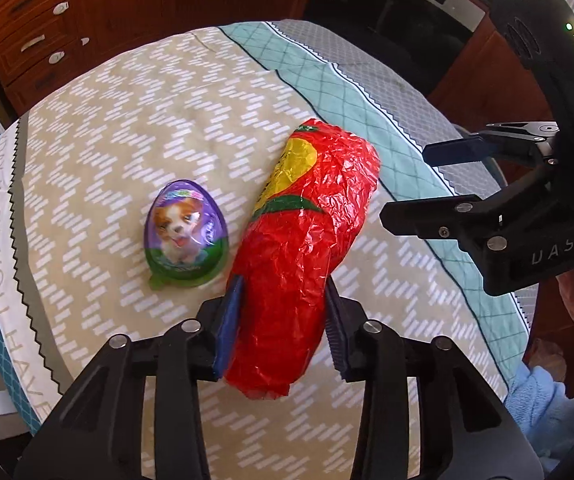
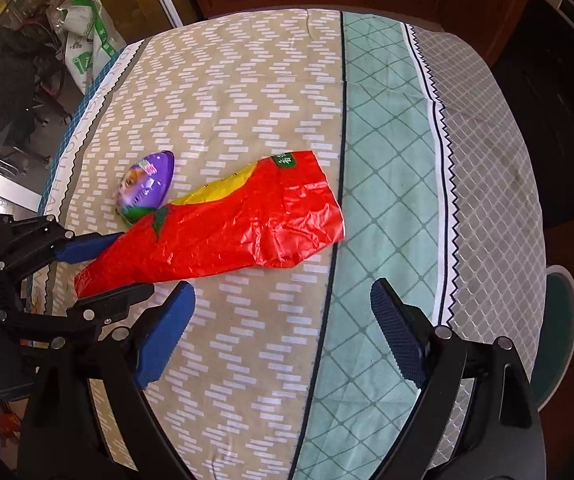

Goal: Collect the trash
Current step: 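Return to the table and grasp the red snack wrapper with the left tool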

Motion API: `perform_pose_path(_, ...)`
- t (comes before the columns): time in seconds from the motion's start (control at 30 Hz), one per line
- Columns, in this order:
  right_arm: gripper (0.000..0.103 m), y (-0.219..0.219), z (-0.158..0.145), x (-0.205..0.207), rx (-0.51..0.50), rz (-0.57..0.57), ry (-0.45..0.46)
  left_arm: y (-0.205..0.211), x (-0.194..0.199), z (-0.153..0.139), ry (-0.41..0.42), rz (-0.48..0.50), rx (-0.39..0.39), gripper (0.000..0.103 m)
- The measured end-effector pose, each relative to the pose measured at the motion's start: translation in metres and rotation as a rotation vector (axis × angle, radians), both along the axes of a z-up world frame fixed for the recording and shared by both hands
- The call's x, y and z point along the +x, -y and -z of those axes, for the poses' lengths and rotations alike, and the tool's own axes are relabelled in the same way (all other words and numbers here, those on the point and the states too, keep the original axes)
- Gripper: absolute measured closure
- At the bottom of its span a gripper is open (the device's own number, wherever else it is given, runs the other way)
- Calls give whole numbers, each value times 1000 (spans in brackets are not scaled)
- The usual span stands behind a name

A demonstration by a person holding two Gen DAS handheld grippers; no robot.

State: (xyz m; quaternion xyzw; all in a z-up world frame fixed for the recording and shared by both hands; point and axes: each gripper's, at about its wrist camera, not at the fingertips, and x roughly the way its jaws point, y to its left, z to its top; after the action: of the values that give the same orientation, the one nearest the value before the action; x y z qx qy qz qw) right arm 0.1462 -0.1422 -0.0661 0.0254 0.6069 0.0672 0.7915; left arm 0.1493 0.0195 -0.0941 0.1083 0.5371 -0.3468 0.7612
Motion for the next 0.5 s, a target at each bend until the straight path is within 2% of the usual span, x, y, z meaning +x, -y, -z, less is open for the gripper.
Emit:
perform_pose_path(0.1, 18, 16, -3, -10, 22, 28, -3, 12, -10, -2, -19, -2, -14, 85)
perform_pose_path(0.3, 18, 28, -3, -16, 155, 75, -38, 29, -22, 2, -74, 0, -55, 85)
perform_pose_path(0.5, 18, 24, 6, -9, 222, 95, -64, 34, -31, 2, -99, -10, -84, 85)
